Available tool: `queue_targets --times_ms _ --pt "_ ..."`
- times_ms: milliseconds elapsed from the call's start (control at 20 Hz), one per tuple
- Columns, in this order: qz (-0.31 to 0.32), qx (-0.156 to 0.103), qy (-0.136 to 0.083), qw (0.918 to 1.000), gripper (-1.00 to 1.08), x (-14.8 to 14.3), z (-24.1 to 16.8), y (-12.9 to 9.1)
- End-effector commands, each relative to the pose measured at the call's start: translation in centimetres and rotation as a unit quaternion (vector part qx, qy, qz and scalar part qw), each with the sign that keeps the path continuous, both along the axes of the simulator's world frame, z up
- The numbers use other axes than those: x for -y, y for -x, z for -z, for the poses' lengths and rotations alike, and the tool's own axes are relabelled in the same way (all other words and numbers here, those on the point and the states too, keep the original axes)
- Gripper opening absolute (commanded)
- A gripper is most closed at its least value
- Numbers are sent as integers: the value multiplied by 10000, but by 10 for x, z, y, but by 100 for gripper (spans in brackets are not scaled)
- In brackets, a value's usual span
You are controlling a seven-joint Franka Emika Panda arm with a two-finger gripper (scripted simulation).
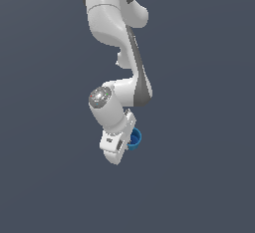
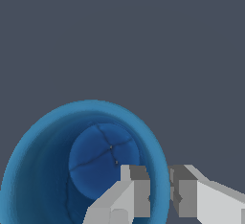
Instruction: Pick up the object and move it to a goal position.
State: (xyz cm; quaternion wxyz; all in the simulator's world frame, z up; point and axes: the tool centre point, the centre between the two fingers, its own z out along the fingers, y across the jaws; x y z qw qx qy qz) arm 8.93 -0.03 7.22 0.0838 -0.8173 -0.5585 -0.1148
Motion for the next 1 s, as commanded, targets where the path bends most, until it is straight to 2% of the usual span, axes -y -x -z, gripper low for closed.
queue_targets --times_ms 0,500,750,950 --pt "-1 0 0 10000 -100 0 0 0" --pt "-1 0 0 10000 -100 8 -2 4" --pt "-1 0 0 10000 -100 33 -9 16" --pt "1 1 2 10000 -100 67 -18 31"
